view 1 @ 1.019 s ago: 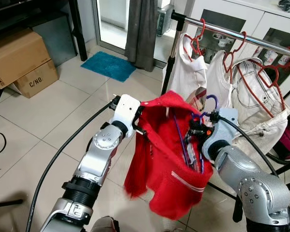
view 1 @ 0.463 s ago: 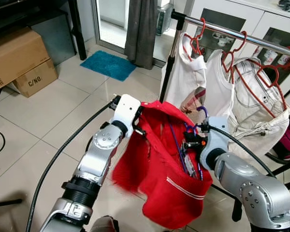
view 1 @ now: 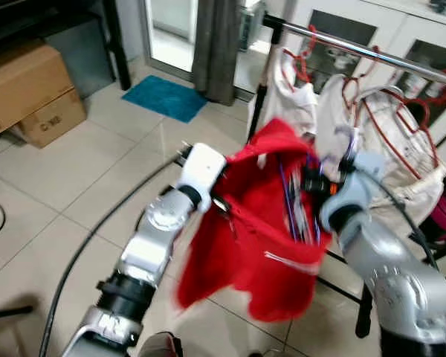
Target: Hang hanger
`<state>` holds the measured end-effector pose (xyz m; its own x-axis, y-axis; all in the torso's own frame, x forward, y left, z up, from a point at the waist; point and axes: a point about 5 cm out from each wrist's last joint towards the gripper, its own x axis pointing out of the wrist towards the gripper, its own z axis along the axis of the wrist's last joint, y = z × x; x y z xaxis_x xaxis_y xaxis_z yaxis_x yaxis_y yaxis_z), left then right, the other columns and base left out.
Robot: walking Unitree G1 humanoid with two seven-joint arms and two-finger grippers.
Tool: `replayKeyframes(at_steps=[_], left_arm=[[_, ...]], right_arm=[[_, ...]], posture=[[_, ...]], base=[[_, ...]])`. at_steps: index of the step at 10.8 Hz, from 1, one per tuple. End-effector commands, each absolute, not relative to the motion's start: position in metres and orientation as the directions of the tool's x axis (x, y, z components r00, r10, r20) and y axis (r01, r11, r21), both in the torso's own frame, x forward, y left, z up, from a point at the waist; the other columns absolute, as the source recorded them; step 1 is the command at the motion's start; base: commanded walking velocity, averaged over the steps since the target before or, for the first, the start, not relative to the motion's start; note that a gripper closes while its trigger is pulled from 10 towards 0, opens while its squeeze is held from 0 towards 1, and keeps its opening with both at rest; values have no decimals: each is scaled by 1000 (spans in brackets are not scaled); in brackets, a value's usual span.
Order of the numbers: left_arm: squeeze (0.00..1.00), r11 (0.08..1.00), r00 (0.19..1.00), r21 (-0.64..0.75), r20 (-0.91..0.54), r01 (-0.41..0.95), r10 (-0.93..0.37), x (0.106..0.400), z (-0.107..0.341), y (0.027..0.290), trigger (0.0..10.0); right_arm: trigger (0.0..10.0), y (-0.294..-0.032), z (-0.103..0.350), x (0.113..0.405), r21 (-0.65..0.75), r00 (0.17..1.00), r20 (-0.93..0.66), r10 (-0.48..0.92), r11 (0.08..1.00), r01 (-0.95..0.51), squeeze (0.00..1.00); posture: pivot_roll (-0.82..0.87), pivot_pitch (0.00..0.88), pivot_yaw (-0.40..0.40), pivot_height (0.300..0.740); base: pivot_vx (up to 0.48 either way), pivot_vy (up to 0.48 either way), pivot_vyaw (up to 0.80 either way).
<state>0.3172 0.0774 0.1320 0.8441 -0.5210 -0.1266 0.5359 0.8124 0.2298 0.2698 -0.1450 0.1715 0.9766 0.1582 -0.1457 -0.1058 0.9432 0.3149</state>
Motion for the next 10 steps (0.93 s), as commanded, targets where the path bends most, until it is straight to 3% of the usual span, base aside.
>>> replayKeyframes(at_steps=[1,3,7,9,10], left_arm=[[0,802,834,229,-141,551,-533,314,130,74,0],[0,774,798,198,-102,601,-593,311,139,63,0],[0,706,729,189,-113,683,-675,303,140,51,0],[0,606,673,297,-265,738,-690,295,122,59,0],[0,661,733,320,-250,679,-632,300,124,69,4784]], right_arm=[[10000,-153,185,272,314,991,-64,114,945,-88,0],[10000,-140,164,267,174,961,-197,193,972,-160,0],[10000,-137,171,272,185,971,-148,187,970,-159,0],[10000,-140,174,273,197,977,-124,175,969,-149,0],[10000,-140,176,275,175,978,-116,174,973,-152,0]], posture=[[13,90,-85,740],[16,87,-87,740],[16,84,-82,740],[17,86,-84,740],[22,86,-86,740]], base=[[0,0,0],[0,0,0],[0,0,0],[0,0,0],[0,0,0]])
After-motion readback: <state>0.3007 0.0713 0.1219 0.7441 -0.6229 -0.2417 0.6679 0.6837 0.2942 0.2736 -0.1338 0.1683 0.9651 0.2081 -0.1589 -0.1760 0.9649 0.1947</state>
